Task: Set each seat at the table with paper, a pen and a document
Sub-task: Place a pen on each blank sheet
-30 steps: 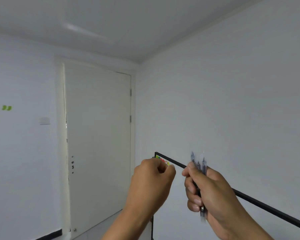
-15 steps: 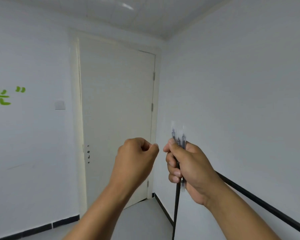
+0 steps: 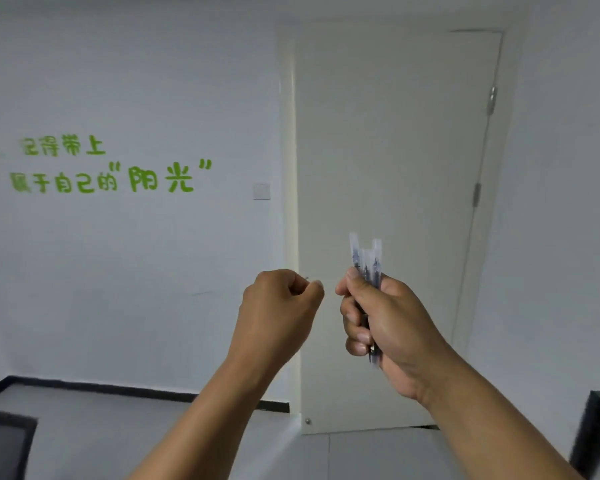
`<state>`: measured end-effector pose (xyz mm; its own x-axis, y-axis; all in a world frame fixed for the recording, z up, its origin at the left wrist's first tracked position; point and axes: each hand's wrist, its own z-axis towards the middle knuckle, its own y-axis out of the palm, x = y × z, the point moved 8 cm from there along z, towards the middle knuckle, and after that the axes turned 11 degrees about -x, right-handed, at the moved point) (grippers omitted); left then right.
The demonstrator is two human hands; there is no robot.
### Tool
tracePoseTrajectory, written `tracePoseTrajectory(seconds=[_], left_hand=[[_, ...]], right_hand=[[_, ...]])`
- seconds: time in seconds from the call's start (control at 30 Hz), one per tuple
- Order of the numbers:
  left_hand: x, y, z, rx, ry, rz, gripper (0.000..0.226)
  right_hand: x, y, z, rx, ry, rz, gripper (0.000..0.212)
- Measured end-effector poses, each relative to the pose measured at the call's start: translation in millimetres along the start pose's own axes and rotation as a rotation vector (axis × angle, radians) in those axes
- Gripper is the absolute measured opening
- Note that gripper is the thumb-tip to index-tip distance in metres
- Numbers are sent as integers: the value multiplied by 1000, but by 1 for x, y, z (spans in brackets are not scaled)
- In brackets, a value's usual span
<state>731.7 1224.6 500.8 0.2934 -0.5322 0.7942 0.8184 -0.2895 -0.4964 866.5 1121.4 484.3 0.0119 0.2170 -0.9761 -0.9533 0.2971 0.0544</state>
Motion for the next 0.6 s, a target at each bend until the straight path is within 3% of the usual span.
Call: tracePoseTrajectory(seconds=[0.27,0.6], left_hand=[[-101,-35,63,226,-264,89,48],[-236,-116,161,445,-418,40,44]], right_hand=[[54,45,145,-348,86,106,33],[119,137,318,-543,123,83,33]])
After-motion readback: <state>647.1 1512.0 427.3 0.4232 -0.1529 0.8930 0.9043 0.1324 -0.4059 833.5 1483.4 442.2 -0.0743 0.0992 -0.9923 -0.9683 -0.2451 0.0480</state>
